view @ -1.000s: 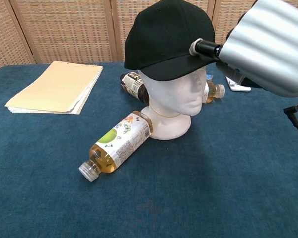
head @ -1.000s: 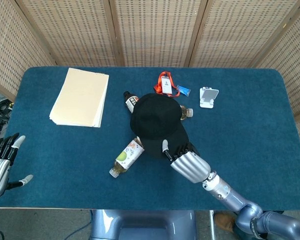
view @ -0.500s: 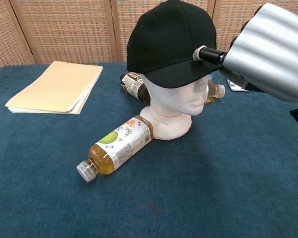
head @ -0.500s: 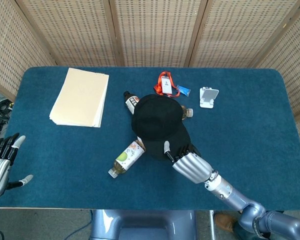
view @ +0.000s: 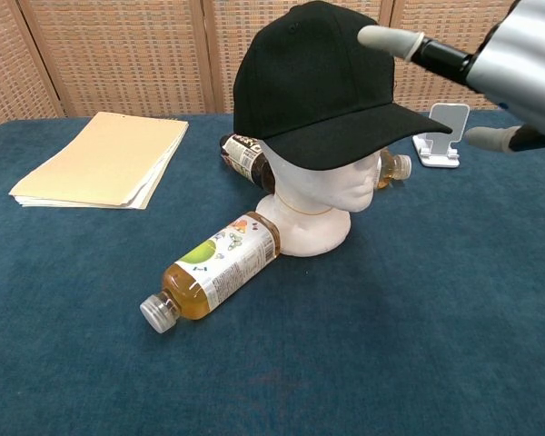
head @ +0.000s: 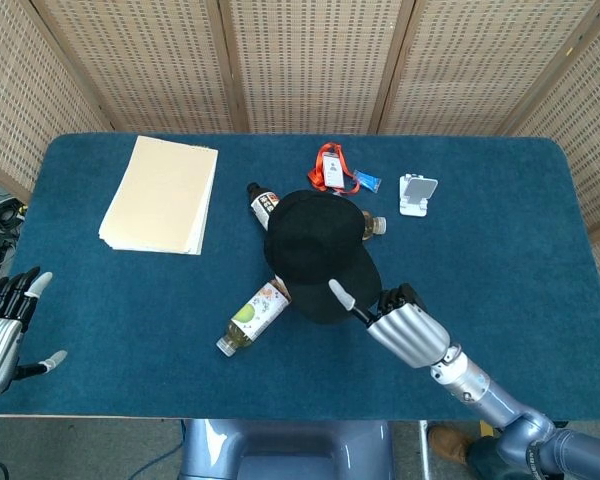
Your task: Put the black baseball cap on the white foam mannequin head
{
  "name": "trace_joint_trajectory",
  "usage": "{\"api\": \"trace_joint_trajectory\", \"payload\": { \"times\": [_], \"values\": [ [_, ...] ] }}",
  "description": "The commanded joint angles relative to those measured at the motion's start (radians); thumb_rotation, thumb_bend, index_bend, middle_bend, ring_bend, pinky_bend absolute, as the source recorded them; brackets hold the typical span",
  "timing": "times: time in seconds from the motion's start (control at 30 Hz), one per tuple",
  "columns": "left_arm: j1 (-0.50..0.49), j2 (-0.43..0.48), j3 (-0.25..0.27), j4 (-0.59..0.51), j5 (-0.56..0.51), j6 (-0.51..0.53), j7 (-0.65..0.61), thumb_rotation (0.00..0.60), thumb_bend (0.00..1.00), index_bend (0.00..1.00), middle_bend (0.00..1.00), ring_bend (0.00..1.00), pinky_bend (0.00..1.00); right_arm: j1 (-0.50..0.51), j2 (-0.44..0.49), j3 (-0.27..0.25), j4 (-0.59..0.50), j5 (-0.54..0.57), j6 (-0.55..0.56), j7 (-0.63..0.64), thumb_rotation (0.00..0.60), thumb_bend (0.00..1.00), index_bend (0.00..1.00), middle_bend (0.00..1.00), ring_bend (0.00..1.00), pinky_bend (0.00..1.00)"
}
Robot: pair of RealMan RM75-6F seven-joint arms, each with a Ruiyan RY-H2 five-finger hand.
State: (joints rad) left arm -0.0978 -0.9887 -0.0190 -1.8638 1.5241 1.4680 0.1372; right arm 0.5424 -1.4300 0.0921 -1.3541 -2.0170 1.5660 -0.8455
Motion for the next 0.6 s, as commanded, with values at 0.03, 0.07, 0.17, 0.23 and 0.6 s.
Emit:
{"api": "trace_joint_trajectory", "payload": {
  "times": [0.03,0.07,0.17,0.23,0.6],
  "values": [
    [0.001,0.001,0.0,-0.001,0.003,0.003,-0.001,0.6,0.0,0.0,0.0,0.0,0.0,-0.034,0.051,-0.002,-0.015,-0.003,0.052,0.031,0.6,0.28,0.0,0.98,1.0,1.0],
    [0.002,0.001,0.0,-0.002,0.004,0.004,-0.001,0.6,0.0,0.0,0.0,0.0,0.0,-0.042,0.063,-0.001,-0.015,-0.002,0.067,0.042,0.6,0.28,0.0,0.97,1.0,1.0],
    [0.004,0.003,0.0,-0.003,0.007,0.01,-0.004,0.6,0.0,0.0,0.0,0.0,0.0,-0.08,0.114,-0.001,0.004,0.009,0.14,0.113,0.6,0.28,0.0,0.95,1.0,1.0],
    [0.006,0.005,0.001,-0.004,0.01,0.014,-0.006,0.6,0.0,0.0,0.0,0.0,0.0,-0.106,0.14,0.005,0.031,0.028,0.189,0.171,0.6,0.28,0.0,0.92,1.0,1.0],
    [0.023,0.009,0.006,-0.002,0.049,0.056,-0.02,0.6,0.0,0.0,0.0,0.0,0.0,-0.34,0.25,-0.028,-0.021,0.456,0.126,0.643,0.6,0.0,0.0,0.02,0.01,0.01]
  ]
}}
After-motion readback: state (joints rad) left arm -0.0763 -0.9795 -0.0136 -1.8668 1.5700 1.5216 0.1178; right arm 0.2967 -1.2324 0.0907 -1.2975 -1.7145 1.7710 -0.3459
